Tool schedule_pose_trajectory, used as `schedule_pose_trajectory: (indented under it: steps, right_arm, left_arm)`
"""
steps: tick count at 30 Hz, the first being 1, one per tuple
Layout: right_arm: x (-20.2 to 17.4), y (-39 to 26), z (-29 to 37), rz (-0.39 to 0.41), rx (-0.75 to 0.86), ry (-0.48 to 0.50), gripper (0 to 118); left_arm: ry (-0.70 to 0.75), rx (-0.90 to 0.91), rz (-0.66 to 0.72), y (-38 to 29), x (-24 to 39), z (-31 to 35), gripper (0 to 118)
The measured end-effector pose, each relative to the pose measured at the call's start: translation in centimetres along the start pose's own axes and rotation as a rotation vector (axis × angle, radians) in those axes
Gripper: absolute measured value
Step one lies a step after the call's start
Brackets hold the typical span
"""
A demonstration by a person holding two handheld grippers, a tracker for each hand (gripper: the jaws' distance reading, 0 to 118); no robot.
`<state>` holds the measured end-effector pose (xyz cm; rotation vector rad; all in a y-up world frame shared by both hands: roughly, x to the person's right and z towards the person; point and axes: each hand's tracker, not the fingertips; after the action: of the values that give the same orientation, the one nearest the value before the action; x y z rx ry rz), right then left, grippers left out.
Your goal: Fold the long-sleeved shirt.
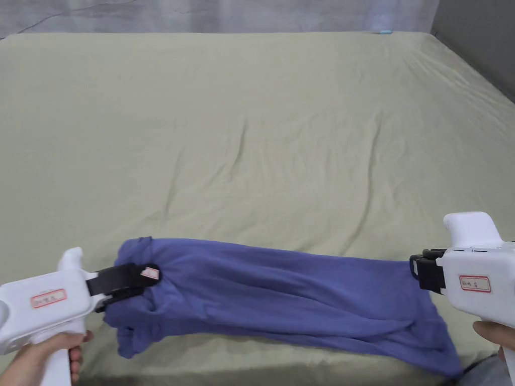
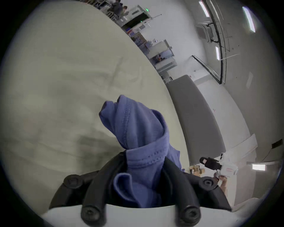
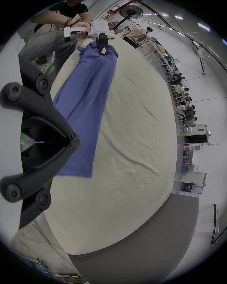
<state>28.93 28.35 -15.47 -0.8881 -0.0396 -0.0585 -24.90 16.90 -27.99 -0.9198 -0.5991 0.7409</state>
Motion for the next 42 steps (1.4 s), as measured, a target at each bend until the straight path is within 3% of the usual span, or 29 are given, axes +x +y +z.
schedule_pose_trajectory:
  steps: [5,10,13,19,26,27,28,29,30,31,37,38,39,40,41,42]
  right_arm:
    - [-0.8,0.4,-0.7,0.012,0.002,0.019,2]
    - [-2.2,0.7,-1.8,0.03,-0.002,0.056,2]
    - [-2.4,0.5,-2.3,0.031,-0.015,0.062,2]
    - [-1.3,-0.3,-2.3,0.013,-0.023,0.058,2]
    - [1.8,-1.6,-0.7,-0.046,-0.014,0.009,2]
    - [2.3,-1.8,-0.5,-0.057,-0.013,0.004,2]
    - [2.6,-2.0,-0.4,-0.066,-0.012,-0.002,2]
    - [3.1,-2.3,-0.2,-0.074,-0.014,-0.01,2]
    - [3.5,-2.6,-0.1,-0.081,-0.016,-0.018,2]
    - [3.8,-2.7,-0.1,-0.087,-0.017,-0.023,2]
    - [4.9,-3.6,-0.3,-0.118,-0.031,-0.037,2]
    - [5.0,-3.7,-0.2,-0.119,-0.031,-0.035,2]
    - [5.1,-3.7,-0.2,-0.121,-0.031,-0.032,2]
    - [5.1,-3.7,-0.2,-0.123,-0.032,-0.03,2]
    - [5.1,-3.7,-0.3,-0.124,-0.032,-0.03,2]
    - [5.1,-3.7,-0.3,-0.123,-0.03,-0.031,2]
  left_arm:
    - [0.192,0.068,-0.016,2.3,-2.1,6.2,19]
    - [0.147,0.073,-0.01,2.8,0.1,6.7,19]
    - [0.013,0.064,-0.04,1.8,4.7,5.1,19]
    - [-0.006,-0.097,-0.132,-0.6,14.9,-3.6,19]
    - [0.288,-0.274,-0.281,-6.3,19.5,-18.6,19]
    - [0.272,-0.292,-0.289,-6.9,19.8,-19.7,23]
    - [0.25,-0.287,-0.265,-7.3,20.0,-20.3,36]
    - [0.223,-0.303,-0.249,-7.7,20.4,-21.0,64]
    - [0.156,-0.32,-0.221,-8.3,21.1,-21.2,102]
    - [0.091,-0.334,-0.194,-8.6,21.3,-21.7,114]
    - [0.007,-0.258,-0.154,-7.3,22.1,-20.3,114]
    - [-0.01,-0.214,-0.143,-6.7,22.4,-18.9,113]
    - [-0.026,-0.18,-0.145,-6.0,22.2,-17.5,103]
    - [-0.031,-0.146,-0.15,-5.5,22.0,-16.0,80]
    - [-0.01,-0.106,-0.173,-5.1,21.7,-14.4,33]
    - [0.022,-0.072,-0.211,-4.9,21.7,-12.8,0]
